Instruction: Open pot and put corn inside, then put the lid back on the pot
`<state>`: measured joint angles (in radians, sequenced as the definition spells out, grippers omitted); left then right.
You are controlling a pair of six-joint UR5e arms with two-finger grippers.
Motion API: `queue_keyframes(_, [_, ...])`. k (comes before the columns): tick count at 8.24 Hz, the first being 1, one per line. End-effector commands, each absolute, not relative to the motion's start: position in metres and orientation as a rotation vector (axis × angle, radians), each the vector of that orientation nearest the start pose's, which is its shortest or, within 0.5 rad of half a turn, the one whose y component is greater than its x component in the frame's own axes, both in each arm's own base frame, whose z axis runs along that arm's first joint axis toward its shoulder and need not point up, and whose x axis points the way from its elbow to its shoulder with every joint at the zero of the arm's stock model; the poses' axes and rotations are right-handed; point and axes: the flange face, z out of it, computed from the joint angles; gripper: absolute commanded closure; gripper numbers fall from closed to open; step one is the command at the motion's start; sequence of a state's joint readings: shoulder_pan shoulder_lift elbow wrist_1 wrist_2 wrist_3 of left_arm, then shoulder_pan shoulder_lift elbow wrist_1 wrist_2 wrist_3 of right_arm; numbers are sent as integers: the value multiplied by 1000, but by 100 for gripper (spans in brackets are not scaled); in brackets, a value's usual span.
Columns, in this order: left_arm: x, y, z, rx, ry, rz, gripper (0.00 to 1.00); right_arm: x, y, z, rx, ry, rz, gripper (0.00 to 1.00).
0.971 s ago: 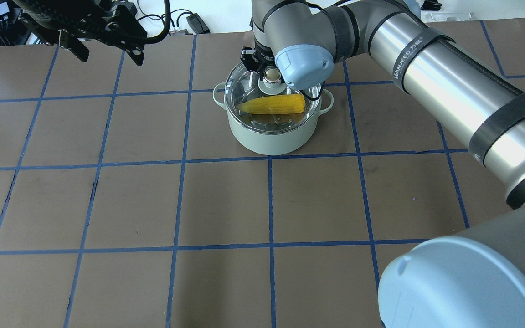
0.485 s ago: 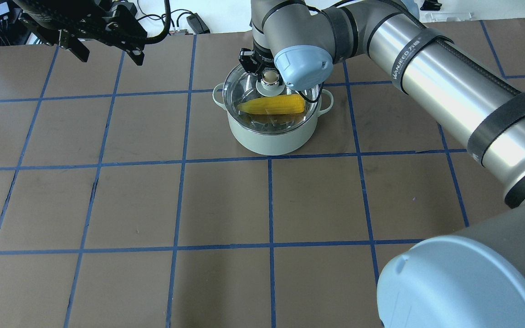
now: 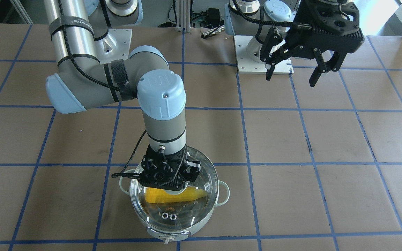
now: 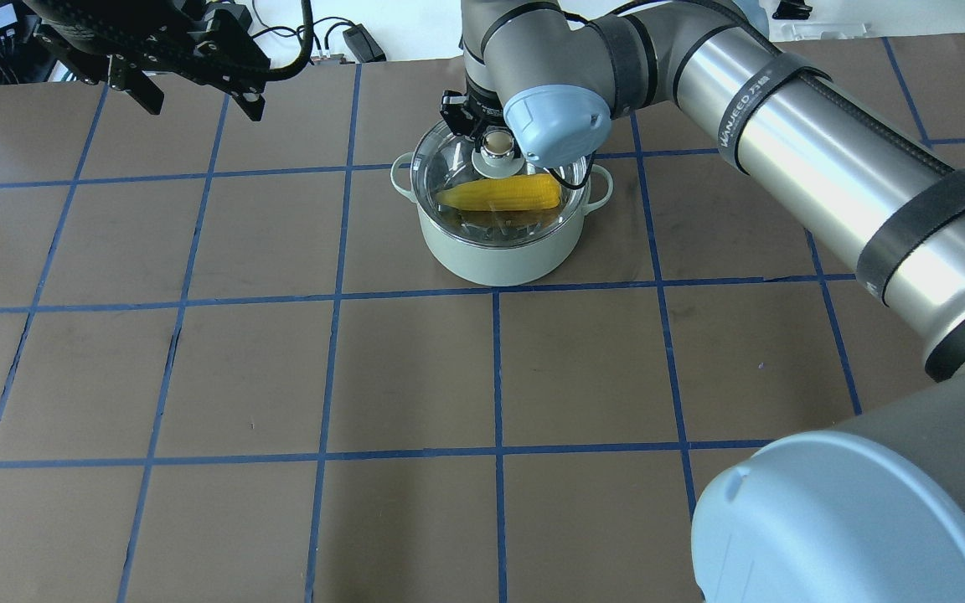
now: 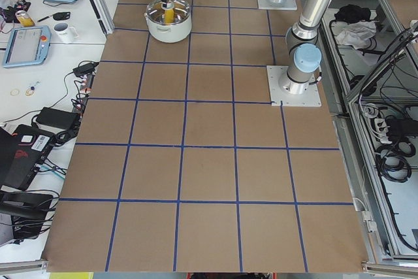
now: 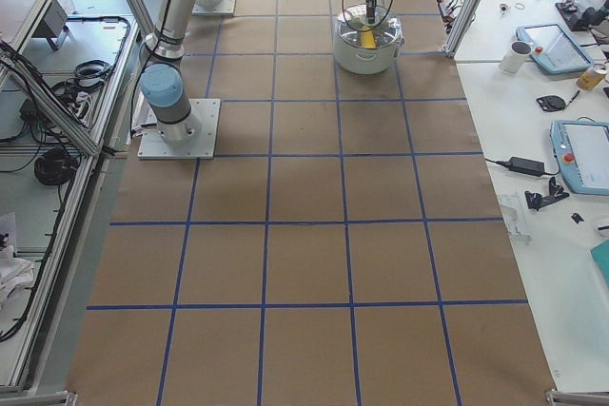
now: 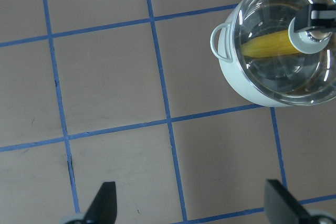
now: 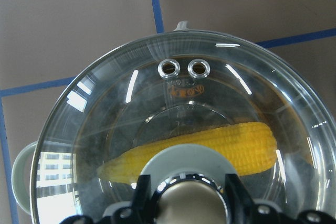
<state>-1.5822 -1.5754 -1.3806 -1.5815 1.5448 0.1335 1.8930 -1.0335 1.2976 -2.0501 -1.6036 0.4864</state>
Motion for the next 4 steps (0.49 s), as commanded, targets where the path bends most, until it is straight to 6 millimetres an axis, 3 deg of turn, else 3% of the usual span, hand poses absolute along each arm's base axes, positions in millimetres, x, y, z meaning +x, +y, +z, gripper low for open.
queue_keyframes(1, [-141, -501, 579, 230, 3136, -278, 0, 349, -637, 349, 253, 3062, -331, 77])
queue_keyframes(4, [-142, -501, 579, 232, 3136, -278, 0, 350, -638, 348, 251, 3061, -333, 77])
